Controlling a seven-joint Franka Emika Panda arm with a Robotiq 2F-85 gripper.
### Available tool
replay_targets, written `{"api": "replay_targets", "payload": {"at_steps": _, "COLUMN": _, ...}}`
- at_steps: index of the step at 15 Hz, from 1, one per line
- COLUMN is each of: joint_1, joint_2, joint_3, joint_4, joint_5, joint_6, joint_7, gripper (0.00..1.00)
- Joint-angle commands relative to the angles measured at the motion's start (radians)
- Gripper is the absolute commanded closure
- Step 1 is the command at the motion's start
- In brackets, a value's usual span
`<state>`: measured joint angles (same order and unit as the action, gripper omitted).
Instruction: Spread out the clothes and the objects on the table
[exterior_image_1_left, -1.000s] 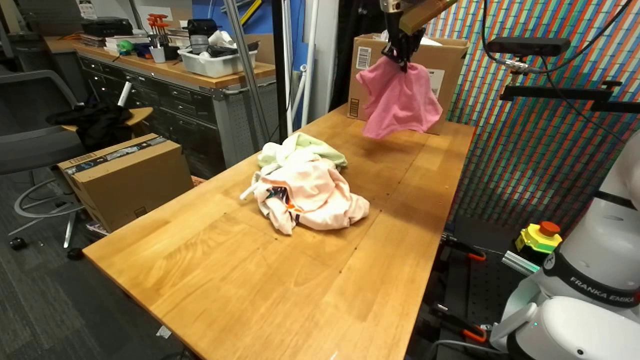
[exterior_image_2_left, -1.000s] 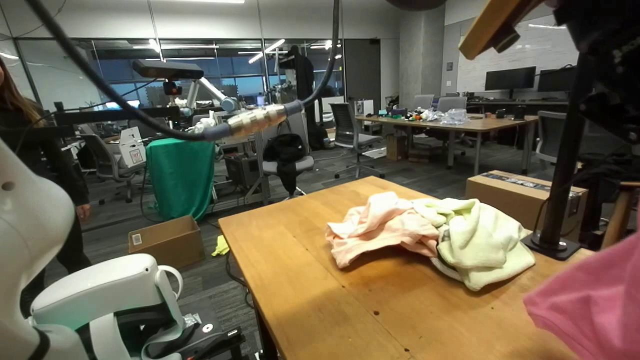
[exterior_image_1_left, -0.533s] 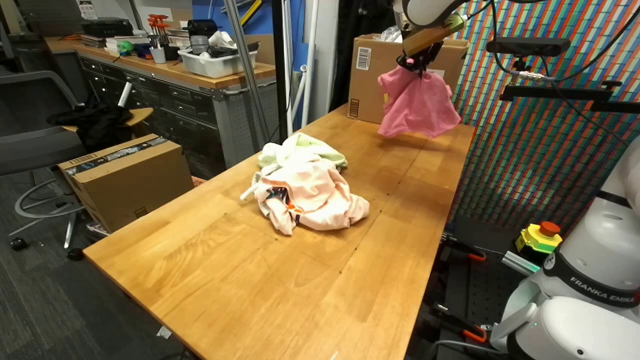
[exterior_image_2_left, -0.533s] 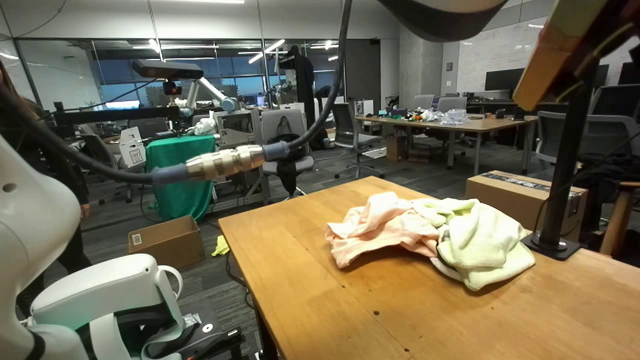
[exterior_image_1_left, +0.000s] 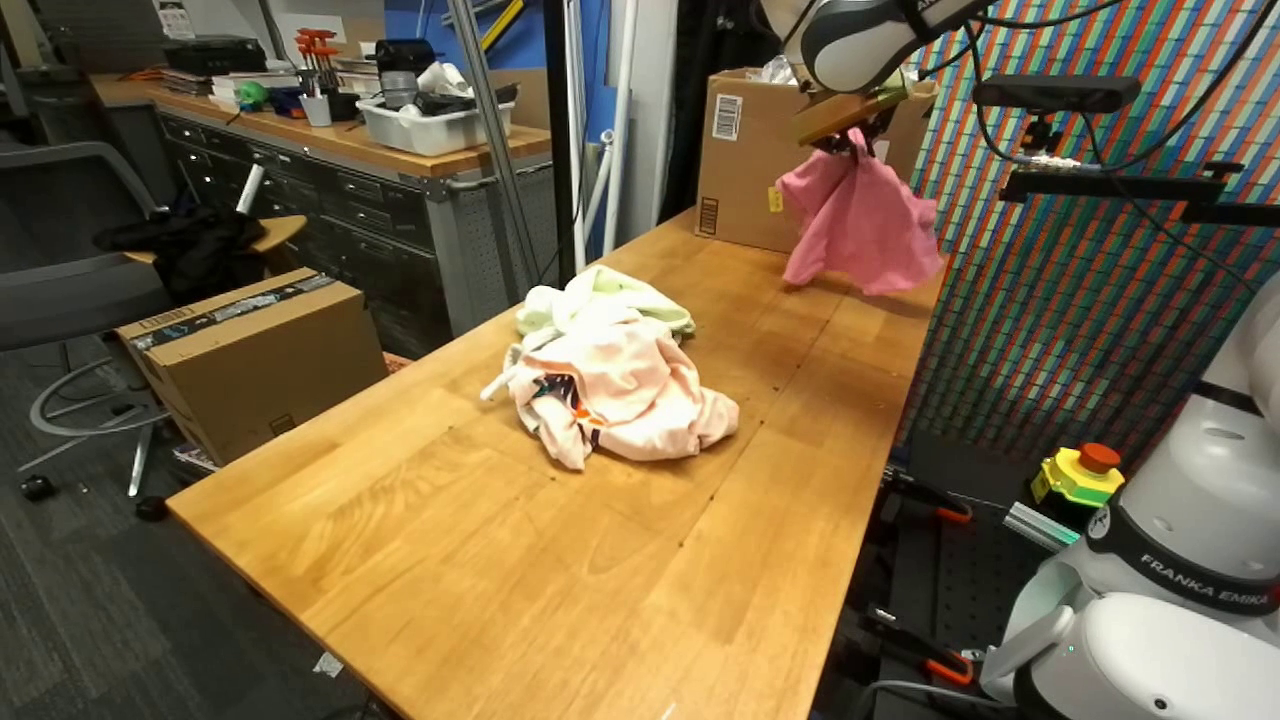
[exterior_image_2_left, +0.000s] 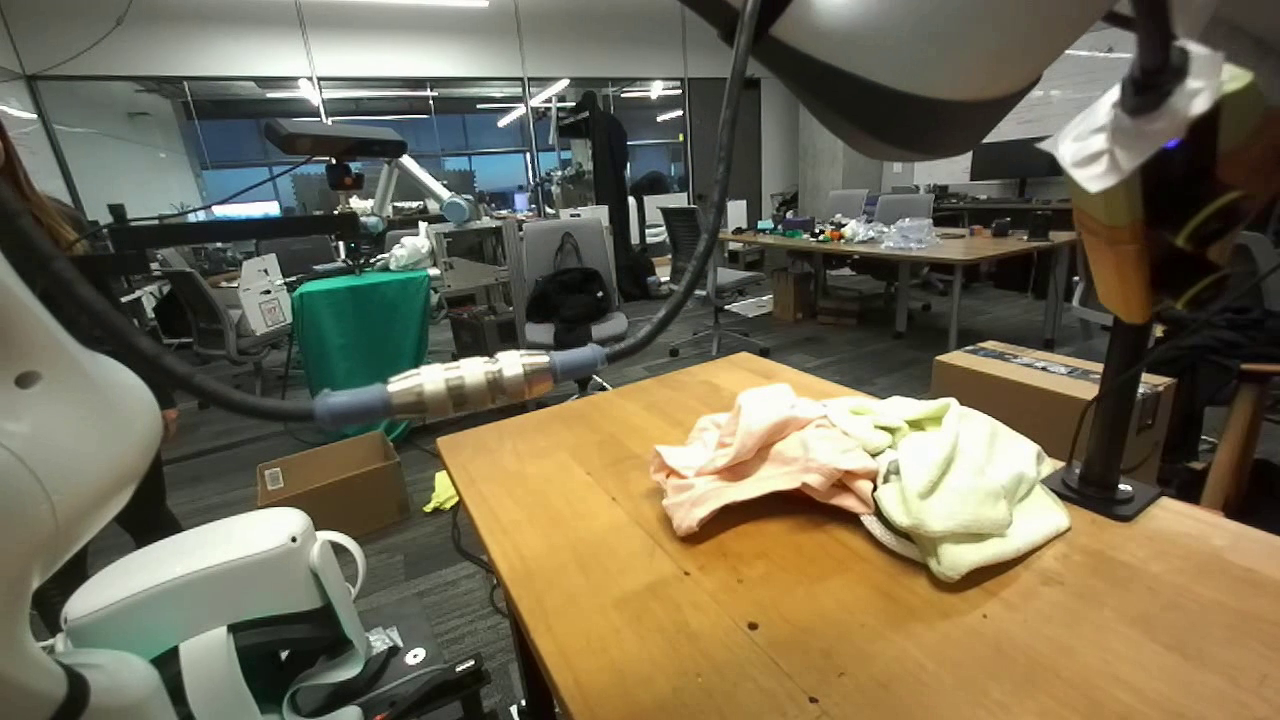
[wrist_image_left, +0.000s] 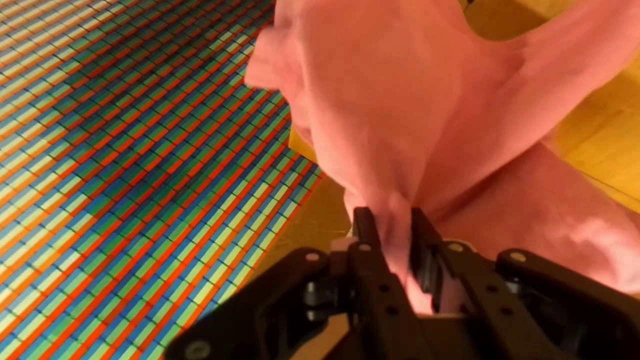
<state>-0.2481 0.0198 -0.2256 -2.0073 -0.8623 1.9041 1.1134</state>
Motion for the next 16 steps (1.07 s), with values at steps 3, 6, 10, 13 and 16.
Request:
{"api": "replay_targets", "payload": {"at_steps": 3, "joint_1": 0.017, "joint_2": 0.021, "joint_3": 0.003, "joint_4": 0.016, "joint_5": -0.035, "joint_6": -0.062, "joint_7": 0.035, "gripper": 0.31}}
{"api": "replay_targets", "payload": {"at_steps": 6, "joint_1": 0.032, "joint_2": 0.005, "joint_3": 0.019, "joint_4": -0.005, "joint_5": -0.010, "joint_6": 0.002, "joint_7": -0.059, "gripper": 0.09}}
{"api": "replay_targets", "payload": {"at_steps": 10, "joint_1": 0.091, "joint_2": -0.004, "joint_3": 0.076, "joint_4": -0.023, "joint_5": 0.010, "joint_6": 0.045, "joint_7": -0.175, "gripper": 0.00}}
{"api": "replay_targets", "payload": {"at_steps": 13, "joint_1": 0.144, "joint_2": 0.010, "joint_3": 0.129, "joint_4": -0.025, "joint_5": 0.049, "joint_6": 0.083, "joint_7": -0.228, "gripper": 0.00}}
{"api": "replay_targets", "payload": {"at_steps": 16, "joint_1": 0.196, "joint_2": 0.052, "joint_3": 0.179, "joint_4": -0.021, "joint_5": 0.093, "joint_6": 0.136, "joint_7": -0.279, "gripper": 0.00}}
